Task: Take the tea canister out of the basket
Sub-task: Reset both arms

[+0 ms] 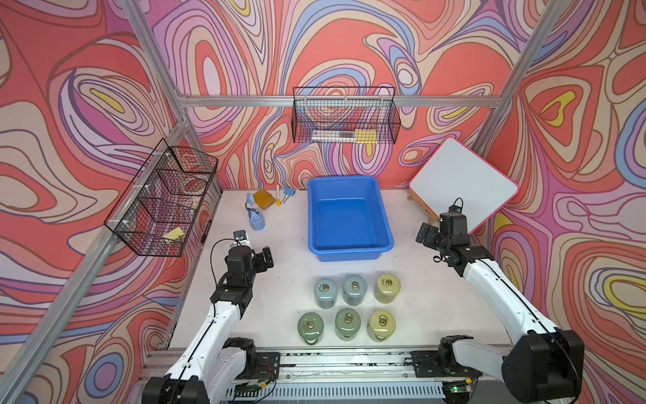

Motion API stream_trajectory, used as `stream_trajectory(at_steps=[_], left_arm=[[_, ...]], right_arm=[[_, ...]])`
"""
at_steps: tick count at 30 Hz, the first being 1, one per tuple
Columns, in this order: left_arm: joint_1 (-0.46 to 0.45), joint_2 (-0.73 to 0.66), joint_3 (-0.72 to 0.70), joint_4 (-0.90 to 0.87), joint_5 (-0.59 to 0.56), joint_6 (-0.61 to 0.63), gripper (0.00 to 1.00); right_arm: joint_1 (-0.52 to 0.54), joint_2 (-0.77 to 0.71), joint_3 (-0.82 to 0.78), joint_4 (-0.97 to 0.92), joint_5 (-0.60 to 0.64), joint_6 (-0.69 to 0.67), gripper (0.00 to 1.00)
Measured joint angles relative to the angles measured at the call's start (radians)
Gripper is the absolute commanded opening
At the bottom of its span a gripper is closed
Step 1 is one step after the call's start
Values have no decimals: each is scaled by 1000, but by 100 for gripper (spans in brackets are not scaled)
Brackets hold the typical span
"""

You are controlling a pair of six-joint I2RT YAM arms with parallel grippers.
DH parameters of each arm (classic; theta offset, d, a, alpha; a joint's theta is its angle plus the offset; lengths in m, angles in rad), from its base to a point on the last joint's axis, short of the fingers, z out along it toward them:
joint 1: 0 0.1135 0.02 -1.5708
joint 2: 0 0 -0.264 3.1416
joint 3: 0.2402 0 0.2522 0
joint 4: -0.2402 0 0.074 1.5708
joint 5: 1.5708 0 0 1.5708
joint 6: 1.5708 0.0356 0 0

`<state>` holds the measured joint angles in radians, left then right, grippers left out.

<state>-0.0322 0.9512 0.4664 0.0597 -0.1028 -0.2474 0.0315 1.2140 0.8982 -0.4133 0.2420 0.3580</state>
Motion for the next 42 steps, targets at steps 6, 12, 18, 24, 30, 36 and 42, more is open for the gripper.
stream_trajectory(at_steps=[6,12,18,24,30,36,42], left_arm=[[13,60,-65,216,29,25,99],[13,120,-107,368,23,102,99],[13,278,-118,548,38,171,99],[14,571,-133,772,63,212,99],[16,592,-97,774,68,224,99],[19,589,-89,784,68,225,99],[19,589,-89,786,72,225,99]], right_arm=[[-37,16,-90,159,-8,-17,98],[-37,74,-99,272,-13,-59,98],[-37,124,-110,364,-27,-89,98],[-38,201,-145,483,-34,-122,98],[-38,276,-161,601,-50,-161,98],[-38,330,-265,824,-52,-212,98],[-38,412,-298,981,-53,-245,98]])
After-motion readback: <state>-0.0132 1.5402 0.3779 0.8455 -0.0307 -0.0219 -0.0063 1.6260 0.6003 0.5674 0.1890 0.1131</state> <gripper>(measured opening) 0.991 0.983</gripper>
